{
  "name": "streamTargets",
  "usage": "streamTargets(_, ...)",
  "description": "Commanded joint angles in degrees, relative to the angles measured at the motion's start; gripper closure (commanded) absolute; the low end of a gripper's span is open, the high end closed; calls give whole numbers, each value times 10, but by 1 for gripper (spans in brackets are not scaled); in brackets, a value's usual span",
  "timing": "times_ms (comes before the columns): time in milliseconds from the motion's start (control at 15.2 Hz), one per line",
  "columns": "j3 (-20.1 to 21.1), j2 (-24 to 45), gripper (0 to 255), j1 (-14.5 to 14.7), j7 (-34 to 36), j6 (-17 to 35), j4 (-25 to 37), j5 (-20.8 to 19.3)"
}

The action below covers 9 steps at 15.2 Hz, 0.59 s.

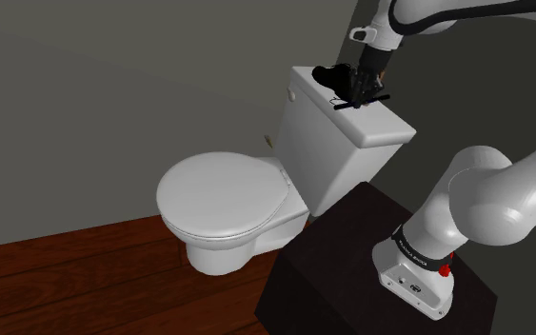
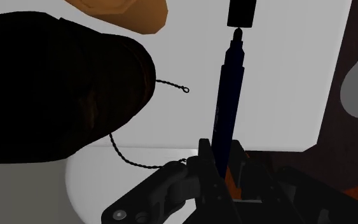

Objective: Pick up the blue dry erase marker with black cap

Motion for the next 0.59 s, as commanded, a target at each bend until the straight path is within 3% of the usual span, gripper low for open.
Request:
streamTargets(0, 5, -4, 255, 0, 0, -18, 13, 2)
streamTargets(528, 16, -11, 255, 2, -1, -66, 55, 9)
